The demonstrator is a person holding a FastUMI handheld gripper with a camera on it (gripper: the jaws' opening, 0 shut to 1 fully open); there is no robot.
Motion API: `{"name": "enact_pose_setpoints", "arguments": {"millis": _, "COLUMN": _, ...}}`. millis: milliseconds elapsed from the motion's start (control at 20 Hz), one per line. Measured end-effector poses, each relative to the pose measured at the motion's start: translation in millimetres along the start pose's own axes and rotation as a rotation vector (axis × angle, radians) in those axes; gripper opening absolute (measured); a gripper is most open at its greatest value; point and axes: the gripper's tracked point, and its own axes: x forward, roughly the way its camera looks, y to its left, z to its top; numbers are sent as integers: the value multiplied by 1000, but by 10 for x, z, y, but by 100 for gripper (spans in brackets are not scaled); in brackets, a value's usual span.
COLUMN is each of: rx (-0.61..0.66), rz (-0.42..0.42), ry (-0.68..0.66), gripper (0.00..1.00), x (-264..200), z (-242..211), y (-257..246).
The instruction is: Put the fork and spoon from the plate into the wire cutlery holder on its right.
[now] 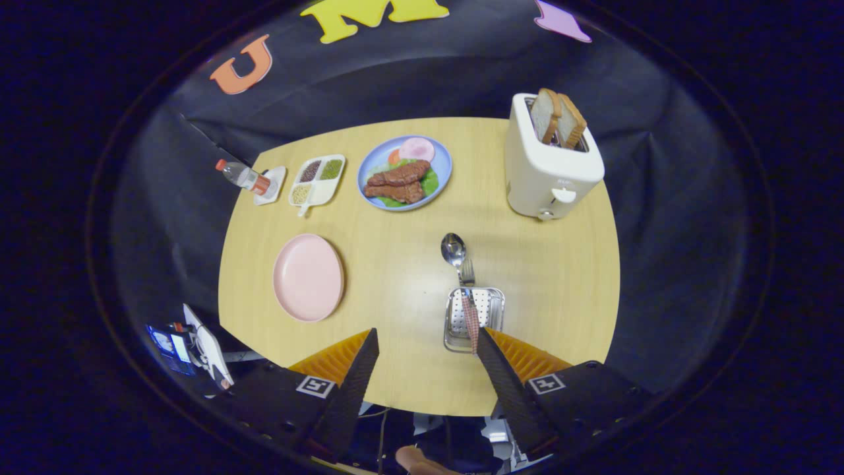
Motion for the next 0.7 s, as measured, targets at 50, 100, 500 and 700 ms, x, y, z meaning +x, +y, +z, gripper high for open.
{"name": "enact_pose_setpoints", "arguments": {"millis": 50, "rx": -13, "rz": -1, "ry": -41, "gripper": 95, "x": -63, "z": 21, "y": 86}}
{"name": "enact_pose_setpoints", "arguments": {"millis": 100, "rx": -28, "rz": -7, "ry": -83, "gripper": 97, "x": -132, "z": 54, "y": 166}}
{"name": "enact_pose_setpoints", "arguments": {"millis": 500, "rx": -84, "rz": -86, "ry": -488, "gripper": 97, "x": -848, "z": 188, "y": 809}}
{"name": "enact_pose_setpoints", "arguments": {"millis": 700, "rx": -75, "rz": -85, "ry": -665, "gripper": 97, "x": -1259, "z": 156, "y": 1155}}
